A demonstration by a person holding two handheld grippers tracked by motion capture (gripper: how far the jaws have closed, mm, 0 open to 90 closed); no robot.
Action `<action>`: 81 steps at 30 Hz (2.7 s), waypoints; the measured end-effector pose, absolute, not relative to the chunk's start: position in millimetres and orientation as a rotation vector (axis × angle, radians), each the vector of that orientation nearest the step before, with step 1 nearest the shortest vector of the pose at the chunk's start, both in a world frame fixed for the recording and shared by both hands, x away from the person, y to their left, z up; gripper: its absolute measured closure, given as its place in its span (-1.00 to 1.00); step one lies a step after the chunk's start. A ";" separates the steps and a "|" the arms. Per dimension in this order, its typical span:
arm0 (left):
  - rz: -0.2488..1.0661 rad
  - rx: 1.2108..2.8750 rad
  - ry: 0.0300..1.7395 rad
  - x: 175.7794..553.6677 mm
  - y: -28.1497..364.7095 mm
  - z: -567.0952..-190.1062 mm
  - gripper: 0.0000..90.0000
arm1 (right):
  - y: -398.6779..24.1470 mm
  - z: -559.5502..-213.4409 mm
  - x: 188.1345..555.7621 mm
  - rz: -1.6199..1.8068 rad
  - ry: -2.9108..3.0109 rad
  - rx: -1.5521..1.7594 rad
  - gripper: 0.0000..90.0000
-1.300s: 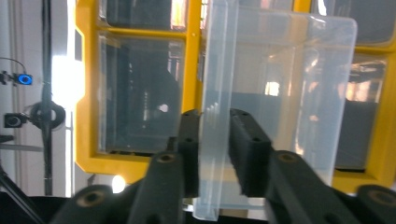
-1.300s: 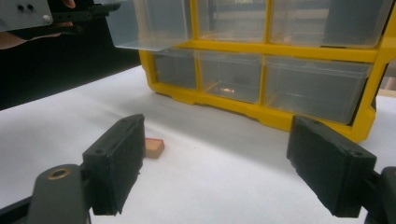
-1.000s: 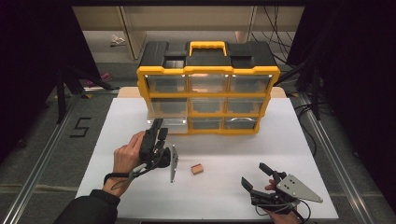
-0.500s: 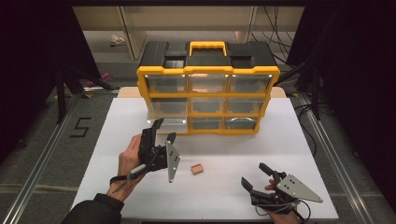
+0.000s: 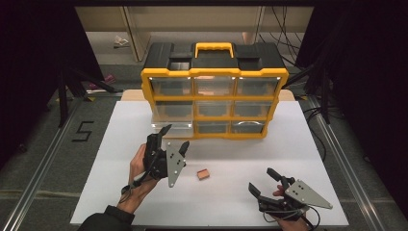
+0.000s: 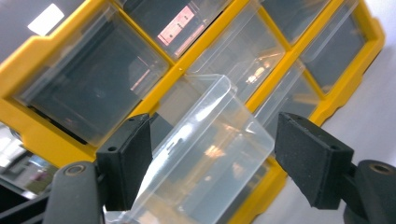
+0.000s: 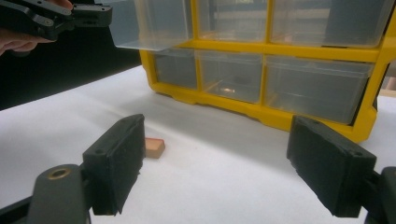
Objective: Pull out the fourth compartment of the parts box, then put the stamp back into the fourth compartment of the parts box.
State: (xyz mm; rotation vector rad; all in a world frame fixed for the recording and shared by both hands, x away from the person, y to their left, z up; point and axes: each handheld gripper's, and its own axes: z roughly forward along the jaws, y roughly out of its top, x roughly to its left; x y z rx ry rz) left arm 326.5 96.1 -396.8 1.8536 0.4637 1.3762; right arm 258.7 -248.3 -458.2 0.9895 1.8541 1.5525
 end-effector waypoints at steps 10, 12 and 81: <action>1.197 1.783 0.558 323.1 99.6 -395.9 -0.44 | -248.3 -458.0 258.5 1.555 1.854 0.992 -0.55; 1.163 1.784 0.567 322.8 100.1 -395.8 -0.45 | -248.2 -457.6 258.3 1.557 1.853 0.989 -0.55; 0.588 2.139 0.594 339.5 63.8 -434.5 -0.59 | -248.5 -458.5 260.1 1.575 1.873 0.977 -0.54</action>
